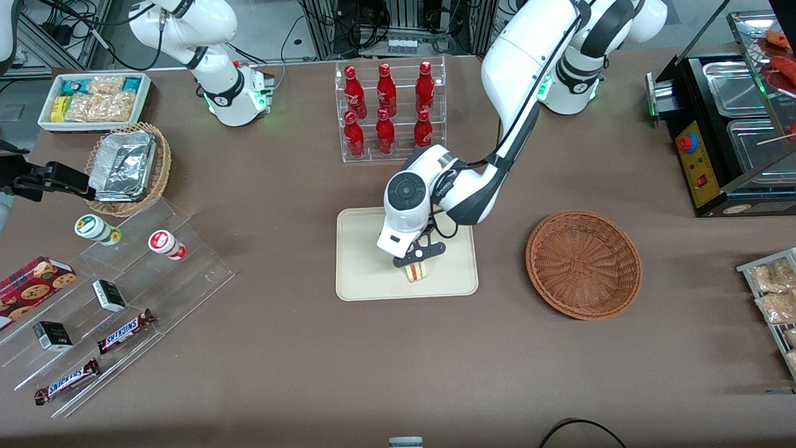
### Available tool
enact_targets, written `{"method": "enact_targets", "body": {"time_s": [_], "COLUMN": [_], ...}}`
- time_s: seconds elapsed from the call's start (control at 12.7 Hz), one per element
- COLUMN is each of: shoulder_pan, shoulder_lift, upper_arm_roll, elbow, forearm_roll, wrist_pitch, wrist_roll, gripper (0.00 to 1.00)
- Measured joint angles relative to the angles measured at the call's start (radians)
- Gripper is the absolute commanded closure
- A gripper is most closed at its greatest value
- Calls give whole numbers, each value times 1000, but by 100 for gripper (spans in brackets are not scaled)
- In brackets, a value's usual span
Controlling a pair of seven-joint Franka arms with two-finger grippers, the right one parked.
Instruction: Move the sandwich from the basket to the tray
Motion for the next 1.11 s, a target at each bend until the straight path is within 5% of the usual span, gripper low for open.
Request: {"method": "enact_targets", "body": {"time_s": [0.79,1.11], "shoulder_pan": [9,117], "shoulder_lift": [-204,-339], "upper_arm_roll": [97,154], "elbow": [130,41], "forearm_roll": [1,1], "wrist_pitch": [-328,-420], "wrist_roll": [115,371], "gripper": [0,0]}}
